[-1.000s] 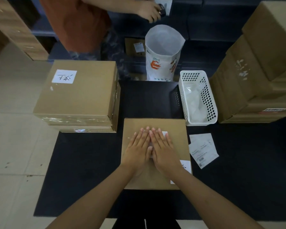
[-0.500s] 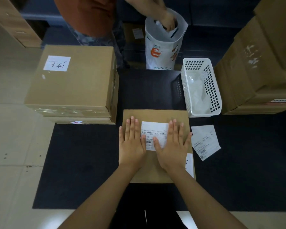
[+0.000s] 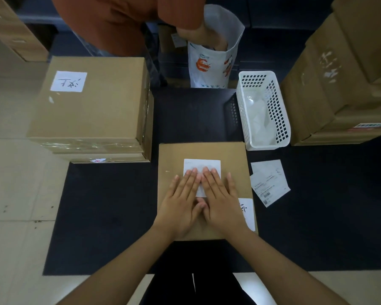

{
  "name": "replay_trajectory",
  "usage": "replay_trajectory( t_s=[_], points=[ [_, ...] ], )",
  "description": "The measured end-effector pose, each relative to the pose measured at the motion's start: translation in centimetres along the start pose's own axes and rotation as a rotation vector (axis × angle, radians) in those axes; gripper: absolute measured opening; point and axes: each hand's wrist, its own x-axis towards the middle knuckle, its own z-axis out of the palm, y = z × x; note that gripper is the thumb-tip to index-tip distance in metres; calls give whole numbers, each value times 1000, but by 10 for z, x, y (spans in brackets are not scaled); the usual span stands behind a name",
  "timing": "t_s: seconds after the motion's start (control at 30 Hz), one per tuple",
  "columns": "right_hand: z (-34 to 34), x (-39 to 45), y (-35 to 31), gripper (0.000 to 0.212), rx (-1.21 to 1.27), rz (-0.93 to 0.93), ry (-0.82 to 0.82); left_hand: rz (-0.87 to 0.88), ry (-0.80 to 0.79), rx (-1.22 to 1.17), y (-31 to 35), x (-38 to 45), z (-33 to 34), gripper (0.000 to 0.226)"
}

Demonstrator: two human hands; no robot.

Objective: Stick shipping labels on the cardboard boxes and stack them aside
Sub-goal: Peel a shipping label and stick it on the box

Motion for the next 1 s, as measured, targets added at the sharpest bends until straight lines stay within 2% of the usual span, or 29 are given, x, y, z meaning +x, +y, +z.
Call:
replay_trajectory(
  t_s=[0.07,0.17,0.23,0.33,0.4,0.5,0.57,0.73,0.9,1.0],
  points=[
    [0,-4,-3,68,18,150,28,-102,10,-7,3,-2,1,68],
    [-2,-9,-8,71,46,422,63,-357,47,-61,11,-8,3,69],
    [-3,-9,-11,72,52,445,57,-439,63,-70,16,-9,2,67],
    [-3,-7,-11,72,65,432,70,-430,89,-78,12,-10,1,66],
    [-6,-10,-9,67,113,347,94,-330,97,-117,10,-13,-3,64],
    [-6,-25,-4,60,83,-104,27,30,52,-79,14,-30,-2,62],
    [-3,-30,-1,60,32,-193,-29,93,37,-27,16,-36,3,62],
    [-3,-32,-8,64,-2,-55,-75,-47,20,7,22,-38,10,62],
    [-3,-37,-12,71,57,385,46,-452,83,-45,32,-41,6,64],
    [-5,-36,-15,73,57,419,46,-512,78,-51,34,-41,6,68]
  ],
)
